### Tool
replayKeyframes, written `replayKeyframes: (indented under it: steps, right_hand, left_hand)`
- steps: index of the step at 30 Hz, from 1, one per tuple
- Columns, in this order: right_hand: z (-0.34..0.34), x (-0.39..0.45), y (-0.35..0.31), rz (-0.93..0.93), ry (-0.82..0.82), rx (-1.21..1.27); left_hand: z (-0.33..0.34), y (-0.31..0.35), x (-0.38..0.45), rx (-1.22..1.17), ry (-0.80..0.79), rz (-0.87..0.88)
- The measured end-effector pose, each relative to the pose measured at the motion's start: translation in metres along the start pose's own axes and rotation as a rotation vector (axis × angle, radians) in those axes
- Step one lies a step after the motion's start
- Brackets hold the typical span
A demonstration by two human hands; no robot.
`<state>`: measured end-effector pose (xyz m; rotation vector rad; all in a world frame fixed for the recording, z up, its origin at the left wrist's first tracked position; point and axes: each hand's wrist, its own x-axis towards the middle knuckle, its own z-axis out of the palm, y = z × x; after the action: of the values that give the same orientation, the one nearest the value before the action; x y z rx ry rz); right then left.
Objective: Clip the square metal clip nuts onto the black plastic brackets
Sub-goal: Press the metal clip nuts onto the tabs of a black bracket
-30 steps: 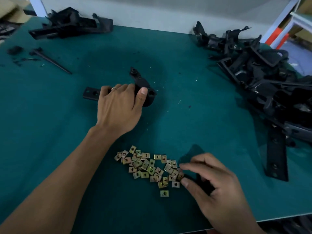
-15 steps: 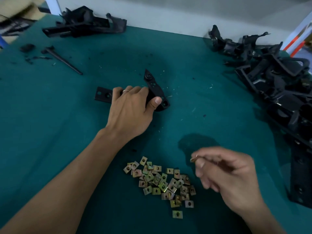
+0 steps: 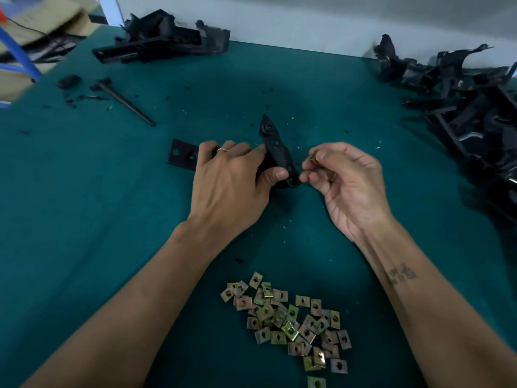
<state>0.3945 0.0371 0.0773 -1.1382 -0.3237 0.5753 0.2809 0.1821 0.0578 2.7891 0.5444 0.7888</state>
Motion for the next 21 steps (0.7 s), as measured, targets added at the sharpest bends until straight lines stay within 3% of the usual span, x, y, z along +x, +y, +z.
replayKeyframes:
  steps: [16, 21]
  right_hand:
    - [-0.0081, 0.0017, 0.0048, -0.02, -0.134, 0.076]
    - [-0.0058, 0.0012, 0.007, -0.029, -0.095, 0.038]
  left_hand:
    - [-0.0032, 0.0065, -0.0021, -0.182, -0.01, 0.009]
    - [-0.0021, 0.006, -0.0027, -0.201, -0.008, 0.006]
